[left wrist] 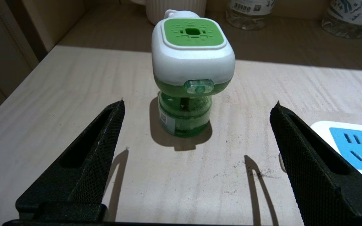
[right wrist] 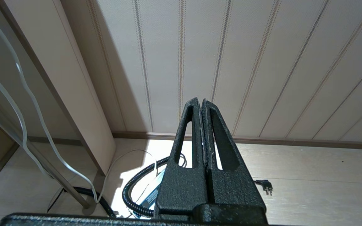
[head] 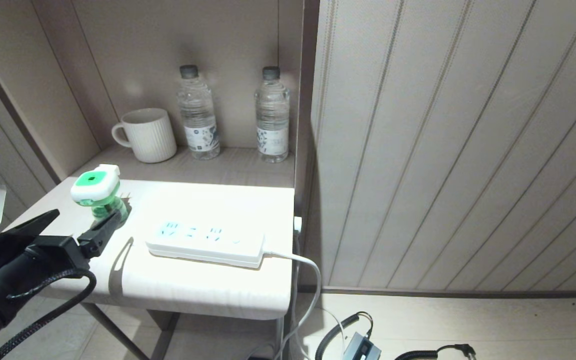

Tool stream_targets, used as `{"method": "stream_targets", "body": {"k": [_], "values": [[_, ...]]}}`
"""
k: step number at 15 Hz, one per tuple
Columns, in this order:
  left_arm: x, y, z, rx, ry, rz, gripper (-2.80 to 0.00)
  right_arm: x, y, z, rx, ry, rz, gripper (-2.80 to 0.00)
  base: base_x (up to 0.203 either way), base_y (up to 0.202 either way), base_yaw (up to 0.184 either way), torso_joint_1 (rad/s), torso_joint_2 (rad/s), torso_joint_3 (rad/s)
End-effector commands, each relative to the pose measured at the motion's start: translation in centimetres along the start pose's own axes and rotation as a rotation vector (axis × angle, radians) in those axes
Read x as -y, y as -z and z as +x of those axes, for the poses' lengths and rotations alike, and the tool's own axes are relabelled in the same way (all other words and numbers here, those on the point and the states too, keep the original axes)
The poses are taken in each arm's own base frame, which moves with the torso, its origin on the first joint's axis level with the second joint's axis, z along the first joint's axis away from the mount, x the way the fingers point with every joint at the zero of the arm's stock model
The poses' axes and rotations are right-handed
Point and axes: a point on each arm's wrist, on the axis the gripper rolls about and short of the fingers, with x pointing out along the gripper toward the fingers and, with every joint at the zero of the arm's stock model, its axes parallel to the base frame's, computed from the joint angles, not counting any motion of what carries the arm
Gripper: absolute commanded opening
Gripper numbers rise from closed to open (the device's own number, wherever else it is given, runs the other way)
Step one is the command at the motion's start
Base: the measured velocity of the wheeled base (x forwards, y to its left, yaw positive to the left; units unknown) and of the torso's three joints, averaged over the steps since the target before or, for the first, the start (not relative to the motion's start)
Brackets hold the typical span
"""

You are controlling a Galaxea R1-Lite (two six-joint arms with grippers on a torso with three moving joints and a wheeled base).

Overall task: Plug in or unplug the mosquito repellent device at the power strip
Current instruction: Pick up the mosquito repellent liquid

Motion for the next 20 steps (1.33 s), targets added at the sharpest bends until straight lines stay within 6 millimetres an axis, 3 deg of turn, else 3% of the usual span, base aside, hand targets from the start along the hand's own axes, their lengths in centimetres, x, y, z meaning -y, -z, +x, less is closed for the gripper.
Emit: {"method": "stream_targets", "body": {"k": [1,20], "values": [[0.4,-0.5,0.8,0.013,0.005,-0.003,0.00,0.0,0.0,0.0,0.000,0.000,0.000,-2.80,0.000,0.000,0.000,0.000,0.00,0.000],[1.4,0.0,5.9,0.038,-0.187,-0.090,0.00,0.0,0.0,0.0,0.000,0.000,0.001,-2.80,0.000,0.000,0.000,0.000,0.00,0.000]]}}
